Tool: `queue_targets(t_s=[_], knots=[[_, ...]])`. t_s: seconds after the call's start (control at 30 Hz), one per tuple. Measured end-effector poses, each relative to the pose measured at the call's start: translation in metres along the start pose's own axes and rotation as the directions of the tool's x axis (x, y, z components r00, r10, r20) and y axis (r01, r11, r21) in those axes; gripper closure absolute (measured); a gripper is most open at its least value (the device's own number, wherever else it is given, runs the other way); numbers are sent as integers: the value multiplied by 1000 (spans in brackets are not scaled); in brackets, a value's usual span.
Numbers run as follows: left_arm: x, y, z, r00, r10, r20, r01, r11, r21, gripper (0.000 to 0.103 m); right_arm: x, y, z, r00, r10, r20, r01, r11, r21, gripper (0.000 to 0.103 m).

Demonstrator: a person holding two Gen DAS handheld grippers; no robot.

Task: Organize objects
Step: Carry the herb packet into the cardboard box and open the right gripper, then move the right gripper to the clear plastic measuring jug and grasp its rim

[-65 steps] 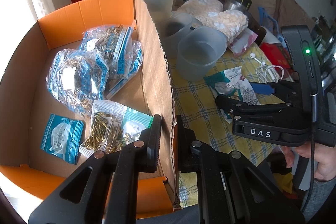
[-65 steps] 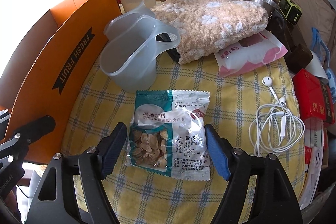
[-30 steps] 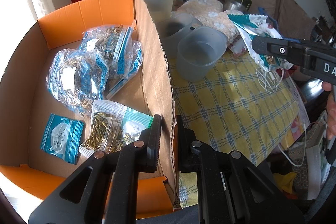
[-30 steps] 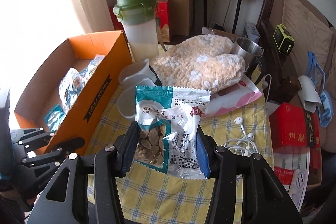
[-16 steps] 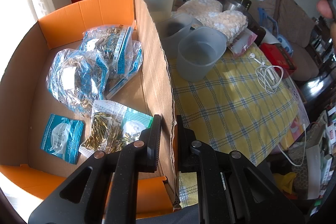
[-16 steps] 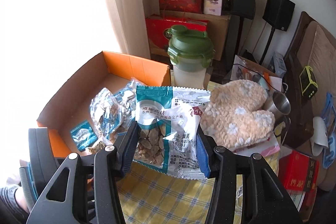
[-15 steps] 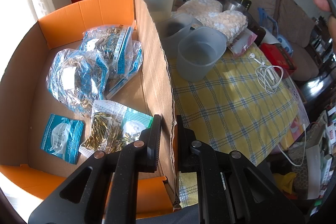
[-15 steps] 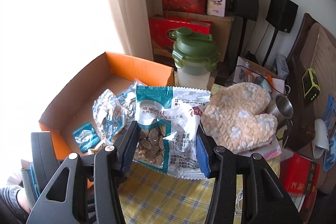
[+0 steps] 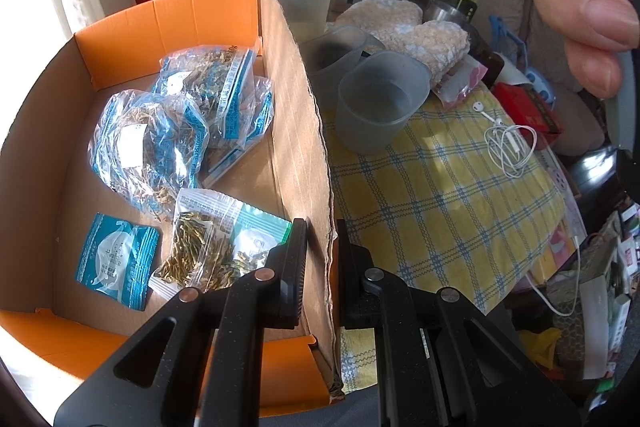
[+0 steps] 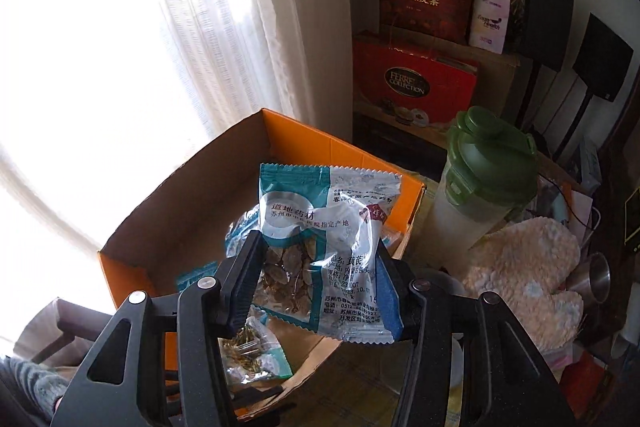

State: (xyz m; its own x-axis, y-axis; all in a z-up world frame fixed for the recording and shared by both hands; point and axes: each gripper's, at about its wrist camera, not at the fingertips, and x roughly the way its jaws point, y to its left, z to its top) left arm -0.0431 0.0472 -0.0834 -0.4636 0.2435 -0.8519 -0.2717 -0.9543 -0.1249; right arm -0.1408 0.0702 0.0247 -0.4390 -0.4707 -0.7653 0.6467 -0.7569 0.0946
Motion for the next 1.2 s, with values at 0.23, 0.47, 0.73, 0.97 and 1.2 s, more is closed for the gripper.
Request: queue_targets(t_s=[0.23,0.47,0.73,0.97,1.2], knots=[[1,0,0,1000,-3,-1,3,1000,-1,92,10,0,-3,1000,-29,-3,29,999,26,33],[1,1,0,1000,-5,0,5,1000,-3,92,-18,-25,-15,999,-49,22,47,995,86,30],[1,1,0,1000,-8,0,8,1000,-6,92,-44,-66,-35,993,-116,10,113,980,163,29],[1,2,0,1000,-10,1,10,1000,-9,91,-57,-104,-59,980,-201,-8,197,953,231,29],[2,2,1,1000,-16,-1,16,1000,-14,91,-58,-139,-90,967,-249,-50,252,919,304,29]])
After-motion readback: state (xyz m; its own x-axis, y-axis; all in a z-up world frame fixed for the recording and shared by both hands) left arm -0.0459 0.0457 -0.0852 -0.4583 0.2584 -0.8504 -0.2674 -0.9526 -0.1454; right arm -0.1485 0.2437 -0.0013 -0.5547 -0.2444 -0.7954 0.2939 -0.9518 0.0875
